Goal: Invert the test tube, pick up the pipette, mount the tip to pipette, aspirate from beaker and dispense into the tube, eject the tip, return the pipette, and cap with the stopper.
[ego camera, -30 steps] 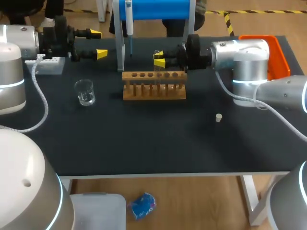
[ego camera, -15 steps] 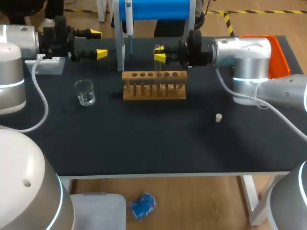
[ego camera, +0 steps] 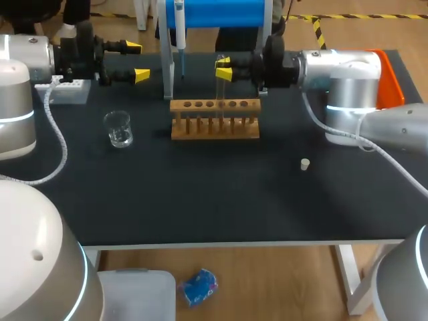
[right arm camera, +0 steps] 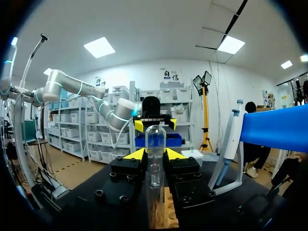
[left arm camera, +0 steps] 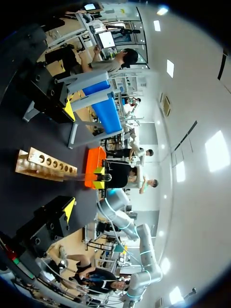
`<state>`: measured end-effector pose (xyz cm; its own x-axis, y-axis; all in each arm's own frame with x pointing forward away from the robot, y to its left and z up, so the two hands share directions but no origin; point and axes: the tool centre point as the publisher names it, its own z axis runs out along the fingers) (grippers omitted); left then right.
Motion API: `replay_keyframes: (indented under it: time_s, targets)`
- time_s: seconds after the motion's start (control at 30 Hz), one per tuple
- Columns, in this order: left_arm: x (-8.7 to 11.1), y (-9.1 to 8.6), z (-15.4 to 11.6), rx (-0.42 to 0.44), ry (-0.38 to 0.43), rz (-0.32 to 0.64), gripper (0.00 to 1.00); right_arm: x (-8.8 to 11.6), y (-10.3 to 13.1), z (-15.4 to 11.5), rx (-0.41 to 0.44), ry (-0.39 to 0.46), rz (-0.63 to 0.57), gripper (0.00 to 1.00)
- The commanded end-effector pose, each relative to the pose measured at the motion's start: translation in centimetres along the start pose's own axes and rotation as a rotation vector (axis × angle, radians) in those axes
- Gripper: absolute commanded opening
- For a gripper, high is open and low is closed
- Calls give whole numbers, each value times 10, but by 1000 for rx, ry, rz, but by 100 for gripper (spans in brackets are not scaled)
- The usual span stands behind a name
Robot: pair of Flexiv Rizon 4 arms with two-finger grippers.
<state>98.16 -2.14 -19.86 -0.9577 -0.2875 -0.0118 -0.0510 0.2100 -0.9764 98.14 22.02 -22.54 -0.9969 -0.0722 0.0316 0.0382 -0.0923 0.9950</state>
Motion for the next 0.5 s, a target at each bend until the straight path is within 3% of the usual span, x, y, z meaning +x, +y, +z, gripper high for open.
replay_keyframes:
  time_s: [0.03,0.5]
  targets:
    - [0,1,0,2,-1,2,100,3,7,-1,3,-9,-6,0]
    - [0,1,0,2,-1,2,100,7,28,-2,-17,-25,-13,0]
